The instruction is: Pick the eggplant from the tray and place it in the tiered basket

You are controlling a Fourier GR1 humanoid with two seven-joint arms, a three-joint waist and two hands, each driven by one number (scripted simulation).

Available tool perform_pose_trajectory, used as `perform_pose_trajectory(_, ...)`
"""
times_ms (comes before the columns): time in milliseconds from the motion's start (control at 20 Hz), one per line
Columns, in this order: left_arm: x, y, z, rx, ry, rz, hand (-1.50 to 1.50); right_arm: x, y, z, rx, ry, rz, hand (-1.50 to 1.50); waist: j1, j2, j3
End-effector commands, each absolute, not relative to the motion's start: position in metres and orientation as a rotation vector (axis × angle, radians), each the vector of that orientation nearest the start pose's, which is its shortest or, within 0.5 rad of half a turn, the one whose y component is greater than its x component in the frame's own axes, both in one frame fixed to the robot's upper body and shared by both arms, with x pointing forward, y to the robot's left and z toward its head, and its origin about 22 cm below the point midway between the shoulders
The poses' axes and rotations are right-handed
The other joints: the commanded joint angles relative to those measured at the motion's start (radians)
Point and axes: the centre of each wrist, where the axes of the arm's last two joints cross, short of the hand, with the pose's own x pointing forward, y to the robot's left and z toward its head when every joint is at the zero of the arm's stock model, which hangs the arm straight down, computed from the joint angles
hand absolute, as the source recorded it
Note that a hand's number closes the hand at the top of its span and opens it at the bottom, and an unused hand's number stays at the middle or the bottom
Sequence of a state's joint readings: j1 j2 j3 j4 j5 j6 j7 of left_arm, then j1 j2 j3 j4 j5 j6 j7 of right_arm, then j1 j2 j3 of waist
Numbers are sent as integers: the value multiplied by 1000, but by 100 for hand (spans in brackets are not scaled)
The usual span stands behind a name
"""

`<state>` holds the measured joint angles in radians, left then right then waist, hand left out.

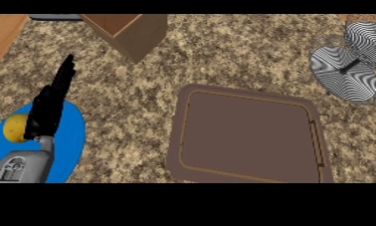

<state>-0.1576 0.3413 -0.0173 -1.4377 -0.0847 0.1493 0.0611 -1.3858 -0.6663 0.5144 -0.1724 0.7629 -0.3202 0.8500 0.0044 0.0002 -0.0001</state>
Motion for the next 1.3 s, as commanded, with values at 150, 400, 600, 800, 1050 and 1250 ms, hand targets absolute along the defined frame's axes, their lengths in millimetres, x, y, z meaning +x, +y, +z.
perform_pose_trajectory(150,281,298,34,434,-1532,-232,0,446,-376,233,-1687,-727,305,150,-6,-1,0)
perform_pose_trajectory(400,270,297,32,413,-1533,-240,0,438,-392,213,-1596,-742,288,150,8,1,1)
perform_pose_trajectory(600,278,293,32,433,-1538,-233,0,444,-379,211,-1374,-767,53,150,-8,-1,1)
perform_pose_trajectory(800,283,293,34,446,-1535,-223,0,432,-391,170,-1373,-737,104,-150,-11,-2,0)
perform_pose_trajectory(1050,272,294,37,422,-1529,-234,0,426,-400,179,-1416,-907,-76,-150,-1,-2,1)
perform_pose_trajectory(1250,264,306,21,431,-1529,-221,0,423,-399,202,-1470,-1022,-161,-150,-13,-6,-1)
